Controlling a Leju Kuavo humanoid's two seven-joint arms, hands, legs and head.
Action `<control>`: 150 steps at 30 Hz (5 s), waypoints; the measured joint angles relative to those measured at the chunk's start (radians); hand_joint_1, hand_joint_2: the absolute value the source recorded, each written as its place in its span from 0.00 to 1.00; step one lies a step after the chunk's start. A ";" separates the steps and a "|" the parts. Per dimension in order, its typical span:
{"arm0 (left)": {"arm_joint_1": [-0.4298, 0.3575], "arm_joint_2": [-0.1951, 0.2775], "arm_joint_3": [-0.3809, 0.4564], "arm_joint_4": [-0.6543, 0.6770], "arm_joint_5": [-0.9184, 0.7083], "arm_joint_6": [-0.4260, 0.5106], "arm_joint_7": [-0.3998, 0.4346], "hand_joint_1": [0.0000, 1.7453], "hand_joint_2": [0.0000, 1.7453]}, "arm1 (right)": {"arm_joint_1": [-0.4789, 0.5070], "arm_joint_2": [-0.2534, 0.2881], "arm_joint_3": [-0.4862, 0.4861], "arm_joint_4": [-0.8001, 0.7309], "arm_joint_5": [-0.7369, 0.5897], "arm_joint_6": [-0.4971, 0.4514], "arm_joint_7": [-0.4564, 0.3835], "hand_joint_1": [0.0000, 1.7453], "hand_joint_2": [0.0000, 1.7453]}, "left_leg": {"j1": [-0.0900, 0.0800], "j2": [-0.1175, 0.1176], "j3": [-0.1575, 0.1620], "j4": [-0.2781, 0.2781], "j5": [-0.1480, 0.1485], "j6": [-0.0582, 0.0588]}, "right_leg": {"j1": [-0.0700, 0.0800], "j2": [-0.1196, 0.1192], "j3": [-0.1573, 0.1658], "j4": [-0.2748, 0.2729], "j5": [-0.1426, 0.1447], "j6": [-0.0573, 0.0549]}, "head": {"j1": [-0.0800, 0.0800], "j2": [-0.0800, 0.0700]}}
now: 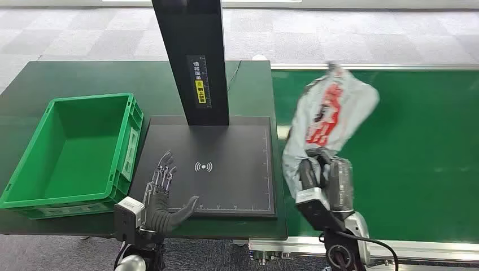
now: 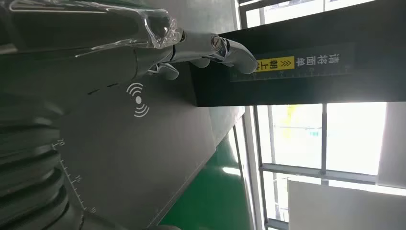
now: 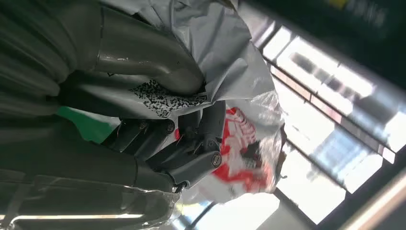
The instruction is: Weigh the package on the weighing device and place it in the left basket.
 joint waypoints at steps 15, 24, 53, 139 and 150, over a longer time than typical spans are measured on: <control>-0.006 0.004 -0.002 0.012 -0.007 -0.027 -0.002 0.00 1.00 | -0.029 -0.033 0.199 0.086 0.060 0.155 0.028 1.00 1.00 | 0.000 0.000 -0.001 0.000 0.000 0.000 | 0.000 0.000 -0.001 0.000 0.000 0.000 | 0.000 0.000; -0.005 0.004 -0.001 0.012 -0.013 -0.034 -0.004 0.00 1.00 | -0.029 -0.038 0.258 0.119 0.078 0.179 0.029 1.00 1.00 | 0.000 0.000 -0.001 0.000 0.000 0.000 | 0.000 0.000 0.000 0.000 0.000 0.000 | 0.000 0.000; 0.040 -0.003 0.011 -0.026 -0.069 -0.005 -0.003 0.00 1.00 | -0.035 -0.032 0.178 0.151 -0.004 0.050 0.170 0.00 1.00 | 0.000 0.000 -0.001 0.000 0.000 0.000 | 0.000 0.000 0.000 0.000 0.000 0.000 | 0.000 0.000; -0.817 -0.074 -0.421 0.990 -0.774 -0.128 0.300 0.50 1.00 | 0.055 0.001 -0.045 -0.076 -0.568 0.081 -0.026 0.00 1.00 | 0.000 0.000 0.000 0.001 0.002 0.001 | 0.000 0.001 0.001 0.000 0.003 0.001 | 0.000 0.000; -0.796 -0.040 -0.451 0.991 -0.851 -0.093 0.322 1.00 1.00 | 0.060 -0.002 -0.051 -0.077 -0.579 0.065 -0.020 0.00 1.00 | 0.000 0.000 0.003 0.001 0.003 0.001 | 0.000 0.001 0.004 0.000 0.003 0.000 | 0.000 0.000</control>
